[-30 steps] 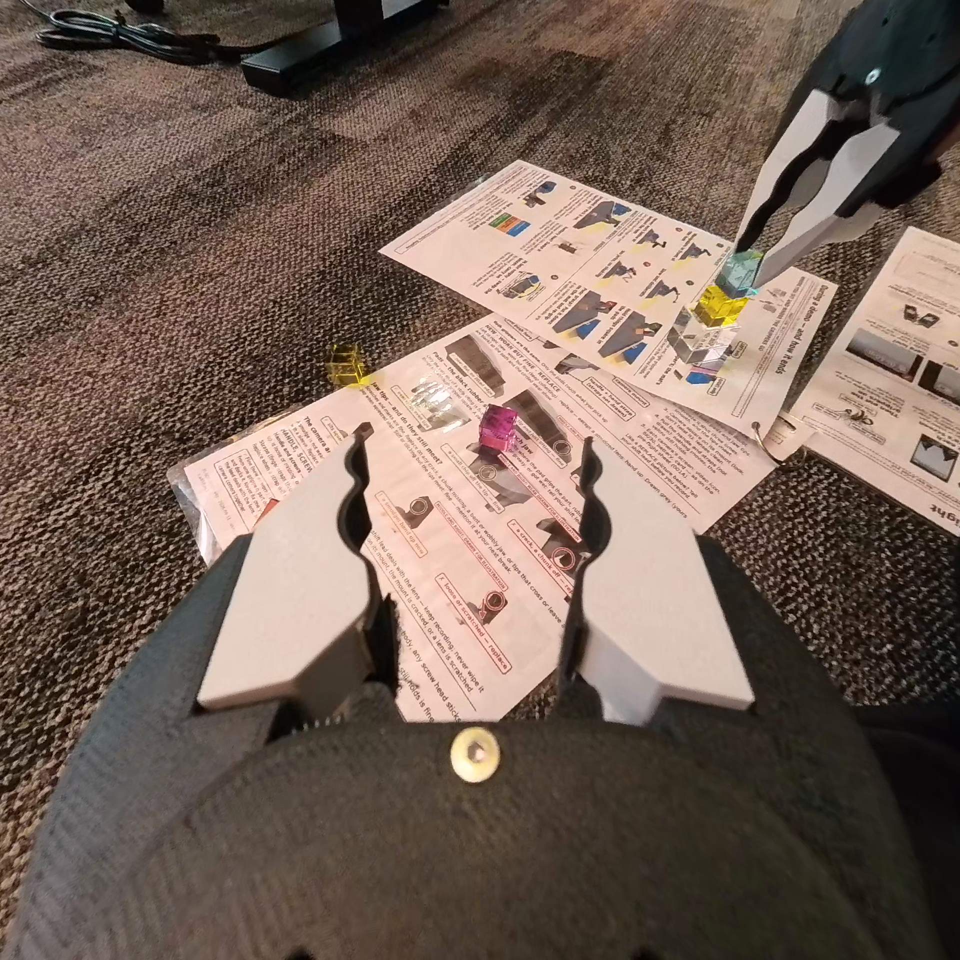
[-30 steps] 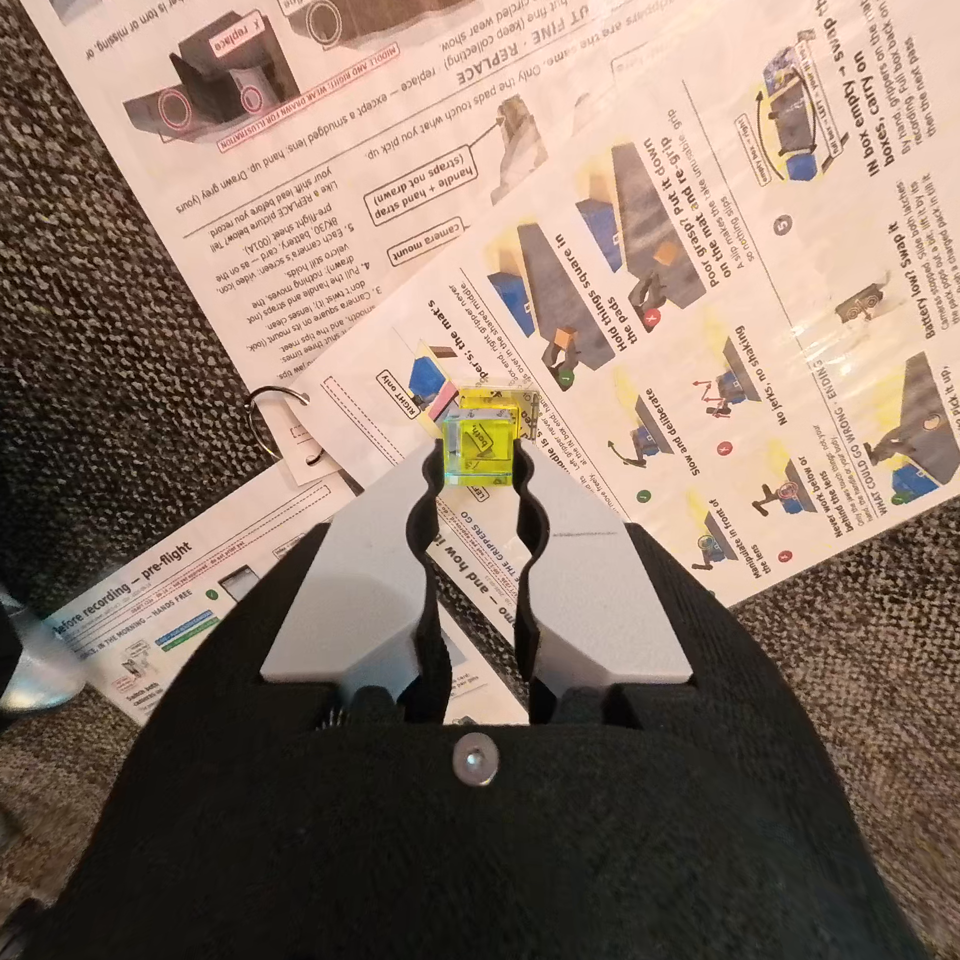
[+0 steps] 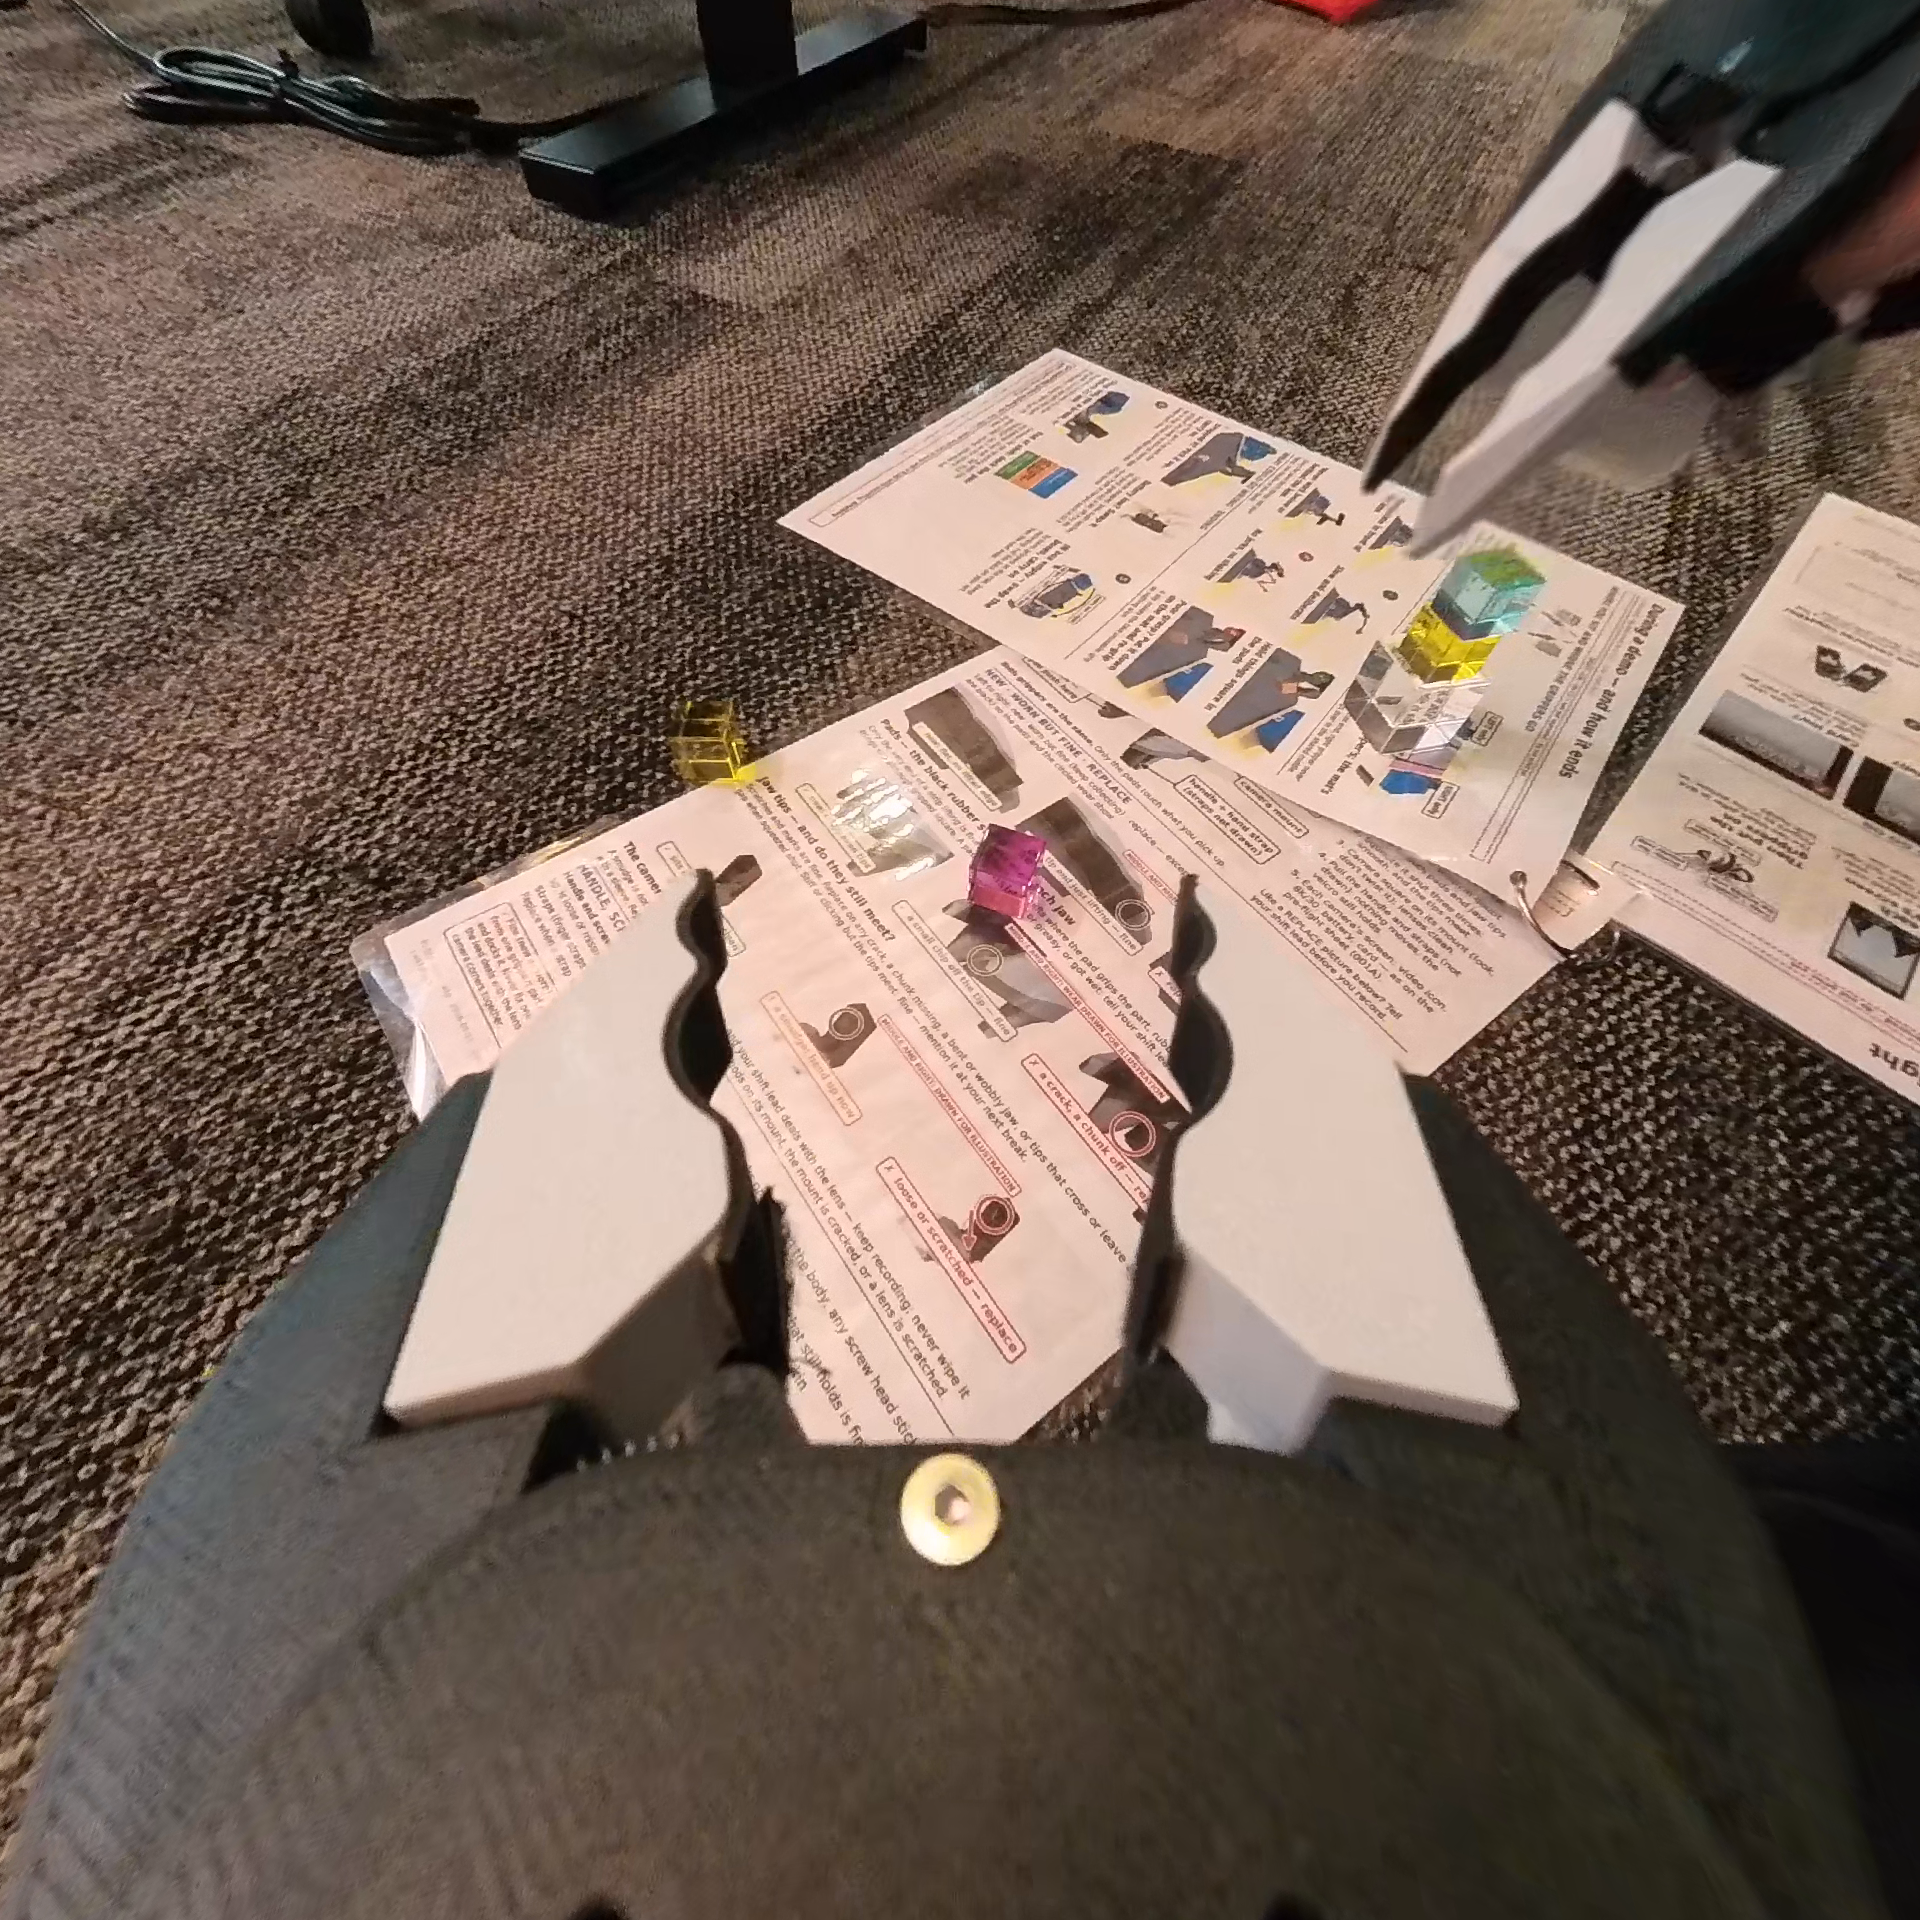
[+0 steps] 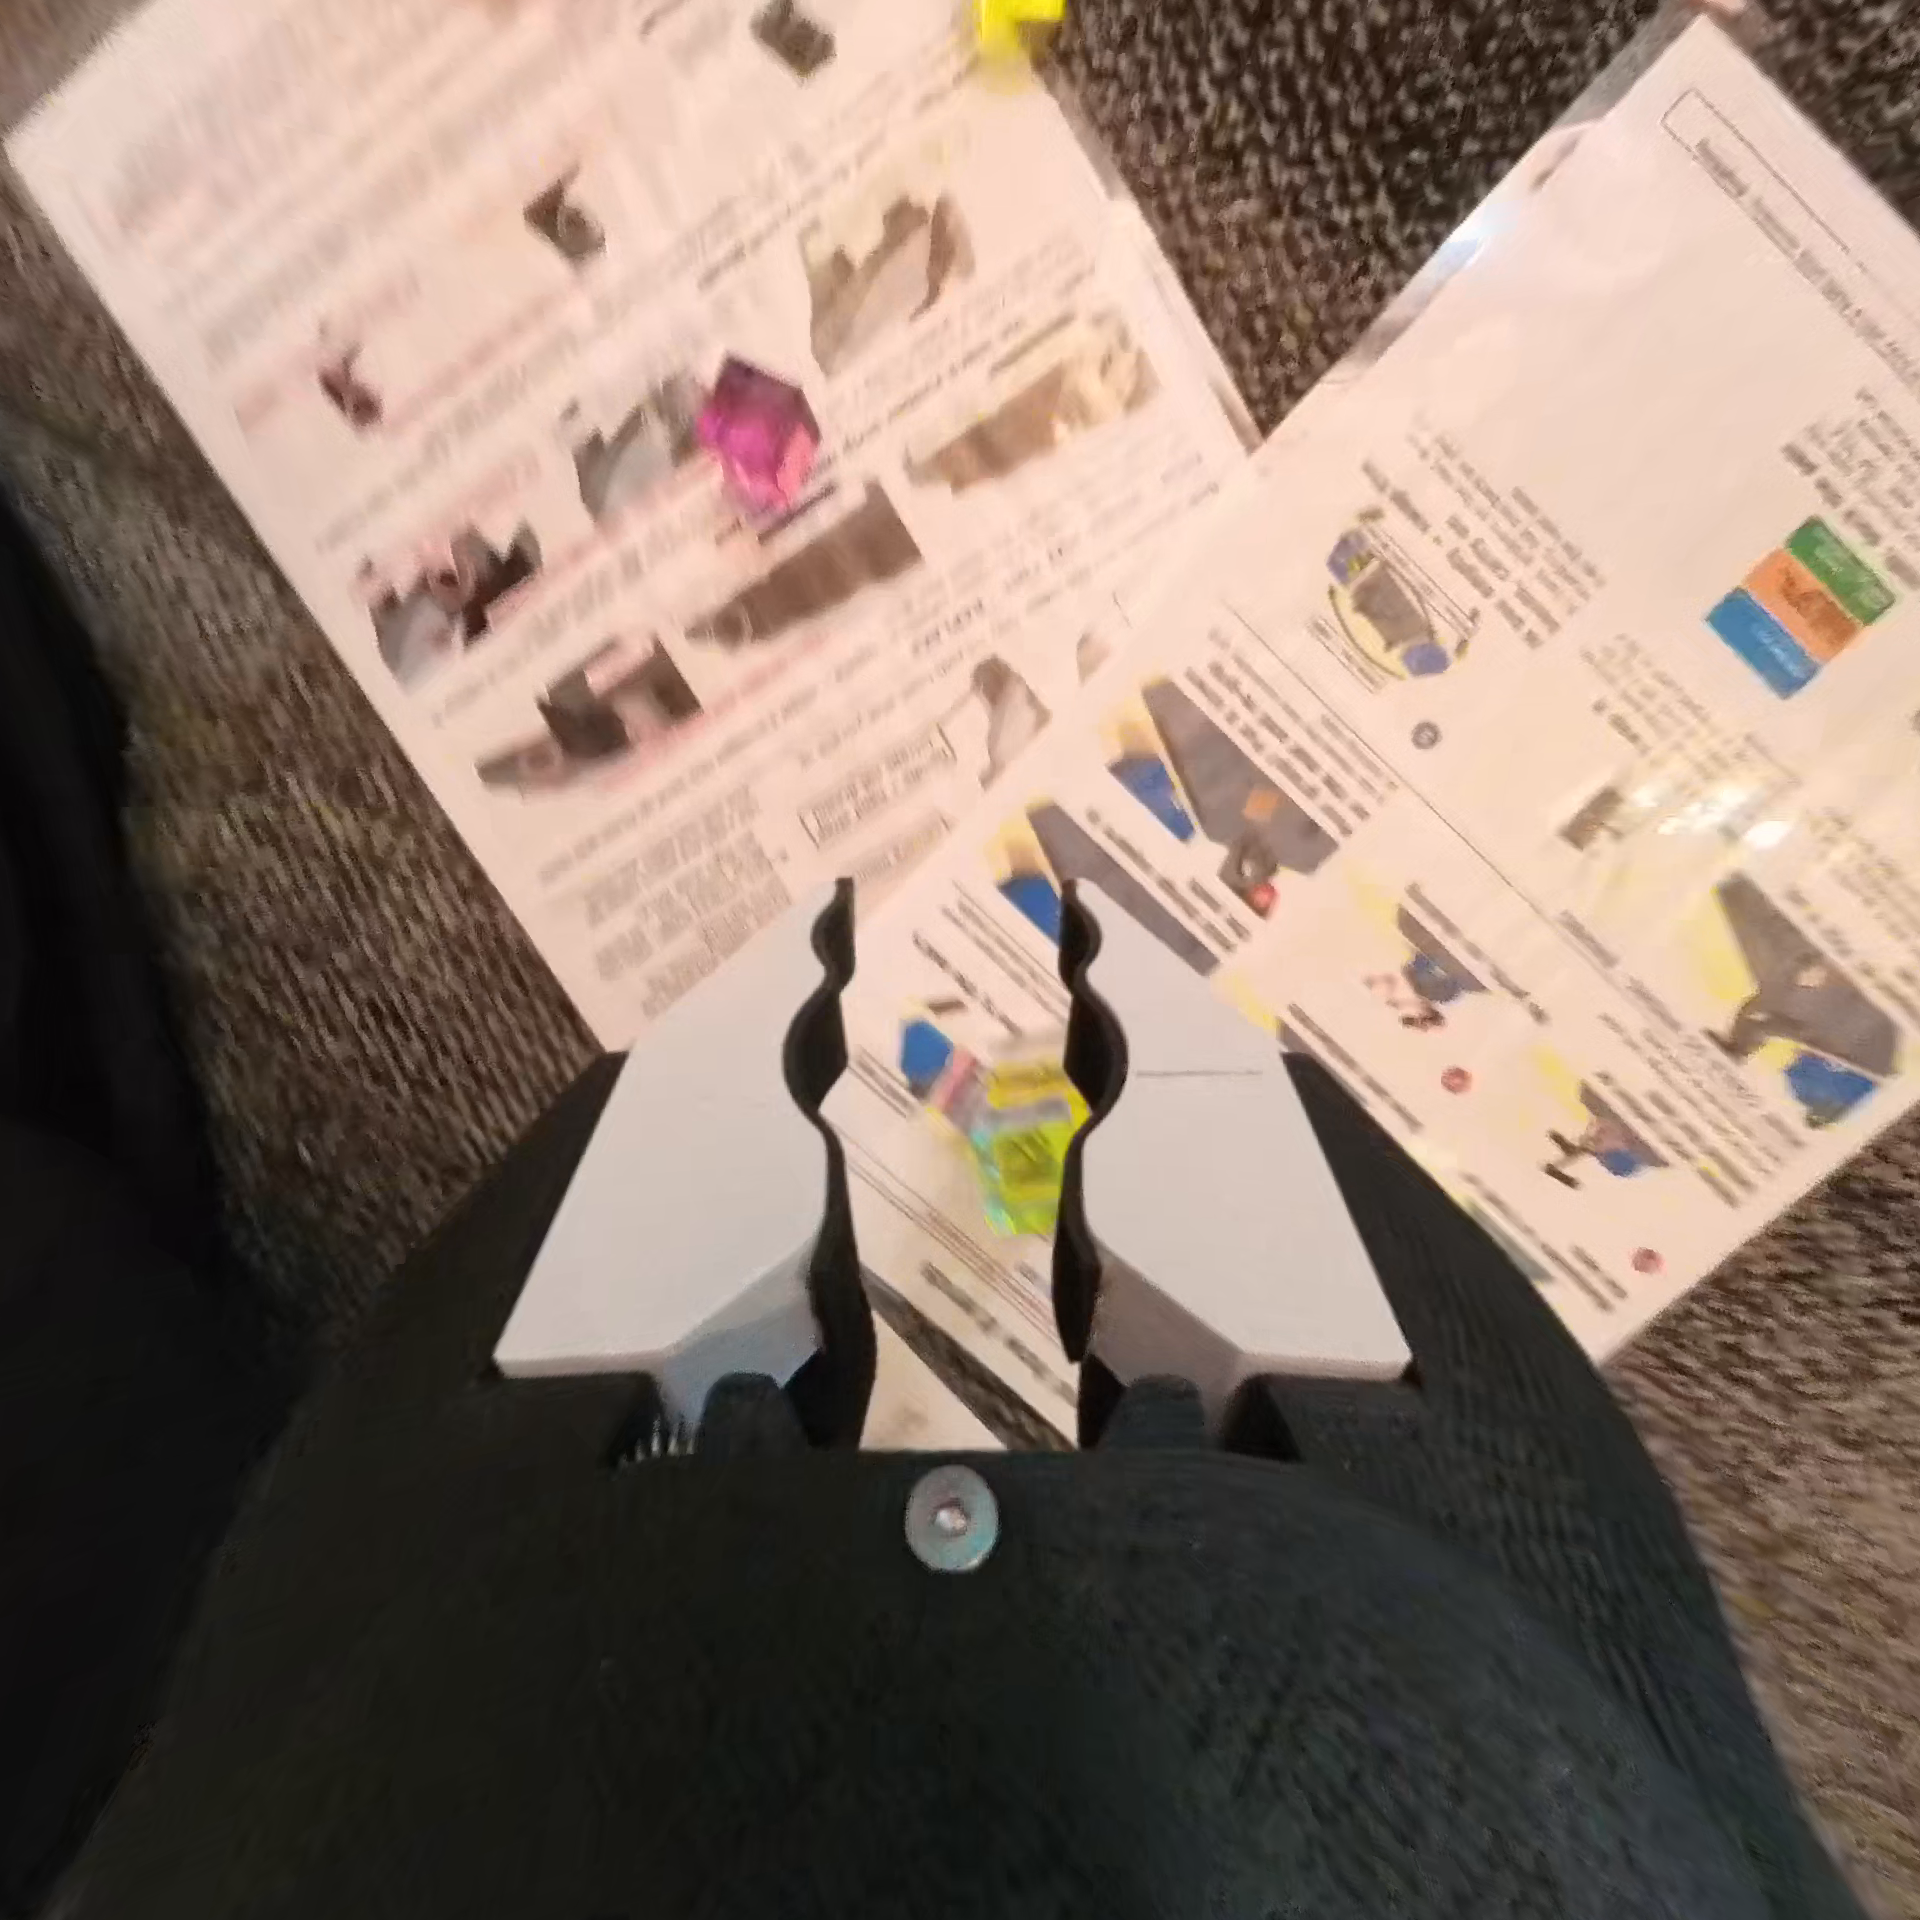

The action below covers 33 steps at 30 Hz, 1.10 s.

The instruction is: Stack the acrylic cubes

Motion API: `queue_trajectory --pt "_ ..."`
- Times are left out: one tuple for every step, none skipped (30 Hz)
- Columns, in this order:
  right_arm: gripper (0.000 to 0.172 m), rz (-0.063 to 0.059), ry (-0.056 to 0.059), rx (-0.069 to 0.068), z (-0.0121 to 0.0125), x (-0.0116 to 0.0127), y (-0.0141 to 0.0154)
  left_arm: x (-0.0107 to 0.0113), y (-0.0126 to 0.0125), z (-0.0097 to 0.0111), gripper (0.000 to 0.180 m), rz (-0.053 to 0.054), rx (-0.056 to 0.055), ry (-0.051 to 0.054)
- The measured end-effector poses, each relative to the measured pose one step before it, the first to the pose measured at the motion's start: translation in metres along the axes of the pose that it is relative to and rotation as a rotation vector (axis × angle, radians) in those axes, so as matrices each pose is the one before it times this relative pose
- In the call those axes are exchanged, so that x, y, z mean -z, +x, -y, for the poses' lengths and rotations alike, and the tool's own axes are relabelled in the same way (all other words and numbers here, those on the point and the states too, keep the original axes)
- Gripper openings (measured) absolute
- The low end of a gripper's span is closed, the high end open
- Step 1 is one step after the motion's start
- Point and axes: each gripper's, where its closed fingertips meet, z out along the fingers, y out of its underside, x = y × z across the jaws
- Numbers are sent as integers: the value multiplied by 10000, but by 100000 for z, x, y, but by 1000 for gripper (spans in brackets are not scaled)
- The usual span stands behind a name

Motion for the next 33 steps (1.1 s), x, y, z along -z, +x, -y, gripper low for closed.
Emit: queue_trajectory --pt "33 -134 -22 -556 930 -939 -531 -13 19 -22 86 -6 -16 -15" --pt "25 -160 -60 -514 811 -1113 -615 16 2 -9 86 1 -14 0" --pt "19 89 71 -295 878 -1183 -1136 33 -11 18 86 -2 7 11" --pt "12 134 203 -157 958 -1217 -1273 36 -27 30 86 5 24 23" --pt "8 -99 149 -103 791 -1234 -870 39 -45 31 86 10 27 25" --pt "11 -64 3 -20 503 -1214 -860 34 -25 0 86 2 23 14" --pt "17 -164 -72 -120 353 -1173 -601 27 -15 7 86 -3 12 8" --pt "25 -25 -58 -147 314 -1088 -707 13 -2 5 86 1 1 11" --pt "34 55 -60 -133 248 -1005 -705 12 7 -6 86 -5 -6 0" --pt "40 -159 -71 -110 165 -936 -254 -2 21 -19 86 -11 -11 -8" --pt "43 -232 -120 -18 52 -830 -70 5 26 -10 86 -7 -14 4" --pt "46 -174 -128 55 -11 -707 -111 6 3 -1 86 -8 -5 2" --pt "46 -207 -159 65 -100 -579 -23 -1 14 -33 86 -9 2 -11" --pt "46 -264 -167 63 -176 -481 119 9 -2 0 86 -10 2 3" --pt "46 -249 -71 82 -62 -399 117 16 4 28 86 -6 1 23" --pt "44 -260 30 86 47 -286 164 -8 -7 11 86 2 2 17" --pt "40 -143 62 90 113 -207 45 -19 3 14 85 -8 6 4" --pt "37 12 56 48 115 -166 -129 -46 23 -23 85 -15 2 -11" --pt "33 31 -10 12 22 -134 -104 -57 22 -56 85 -12 -12 -36" --pt "29 -29 -85 28 -114 -124 27 -31 33 -65 85 -15 -26 -32" --pt "25 6 -102 33 -170 -110 11 -6 51 -19 85 -16 -29 -8" --pt "24 25 -57 -25 -135 -6 17 4 26 -8 85 -12 -25 6" --pt "24 60 -68 -22 -157 142 9 -6 15 -36 85 -14 -12 -15" --pt "24 57 -106 4 -253 311 77 10 -1 -24 85 -16 6 -9" --pt "24 60 20 50 -140 581 155 28 -13 23 85 -13 21 23" --pt "24 77 119 51 -47 888 275 27 -16 20 84 -12 31 19" --pt "24 91 198 23 12 1147 415 15 -20 9 84 -12 32 12" --pt "24 149 262 20 66 1352 501 6 -20 8 84 -3 24 8" --pt "24 103 276 -28 22 1524 693 0 2 24 84 -3 17 12" --pt "23 -3 220 -64 -99 1601 981 9 4 42 84 -5 9 23" --pt "24 -1 173 6 -176 1635 1044 0 13 41 84 -1 3 18" --pt "24 -54 128 37 -276 1628 1157 -12 6 23 84 -3 7 5" --pt "24 -149 21 3 -453 1558 1318 -23 4 10 84 -3 10 -1"
